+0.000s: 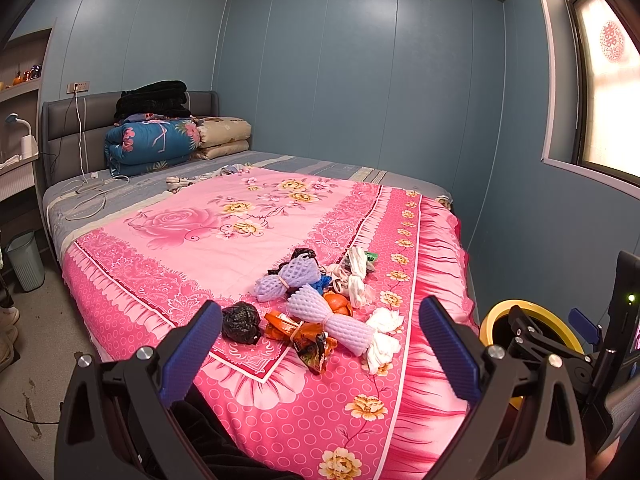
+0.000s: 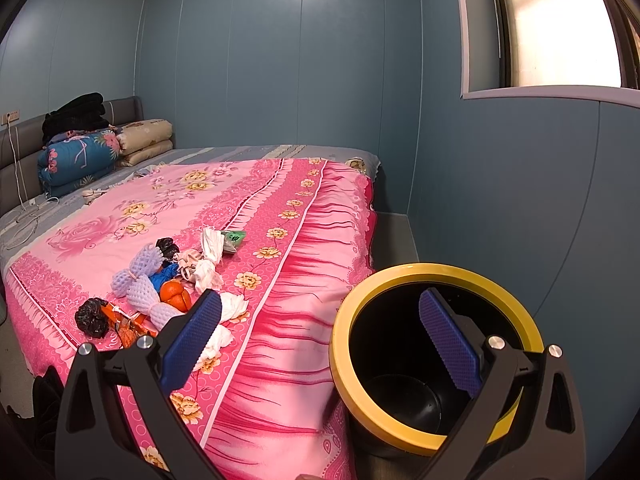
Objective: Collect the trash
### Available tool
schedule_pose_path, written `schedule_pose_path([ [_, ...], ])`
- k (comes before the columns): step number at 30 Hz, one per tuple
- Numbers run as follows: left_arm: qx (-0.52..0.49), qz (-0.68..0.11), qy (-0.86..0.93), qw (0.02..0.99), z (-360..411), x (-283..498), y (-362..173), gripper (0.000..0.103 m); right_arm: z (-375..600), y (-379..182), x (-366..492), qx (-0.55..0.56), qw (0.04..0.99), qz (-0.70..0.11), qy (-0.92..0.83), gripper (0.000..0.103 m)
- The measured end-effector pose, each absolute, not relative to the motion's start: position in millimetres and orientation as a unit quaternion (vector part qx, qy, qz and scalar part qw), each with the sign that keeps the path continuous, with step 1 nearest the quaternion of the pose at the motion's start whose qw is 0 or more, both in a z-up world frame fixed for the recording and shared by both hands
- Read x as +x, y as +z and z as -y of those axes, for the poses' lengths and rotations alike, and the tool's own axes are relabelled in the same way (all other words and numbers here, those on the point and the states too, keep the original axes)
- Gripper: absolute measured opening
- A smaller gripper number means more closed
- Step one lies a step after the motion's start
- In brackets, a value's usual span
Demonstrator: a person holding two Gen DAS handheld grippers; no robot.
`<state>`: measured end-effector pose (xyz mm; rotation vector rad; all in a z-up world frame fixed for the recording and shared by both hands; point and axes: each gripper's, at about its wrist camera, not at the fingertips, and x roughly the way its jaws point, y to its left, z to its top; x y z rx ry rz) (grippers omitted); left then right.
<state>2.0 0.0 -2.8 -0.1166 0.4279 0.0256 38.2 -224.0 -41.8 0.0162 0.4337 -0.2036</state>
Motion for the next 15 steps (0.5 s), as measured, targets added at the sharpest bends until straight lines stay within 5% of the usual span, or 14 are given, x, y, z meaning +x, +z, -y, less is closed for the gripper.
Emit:
schedule_pose_path([
  [15,-0.058,-0.212,0.013,0.975,0.0,2.0,-2.7,0.095,224.7,-42.2,38.8,0.009,0.971,-0.216,-0.101,0.095],
])
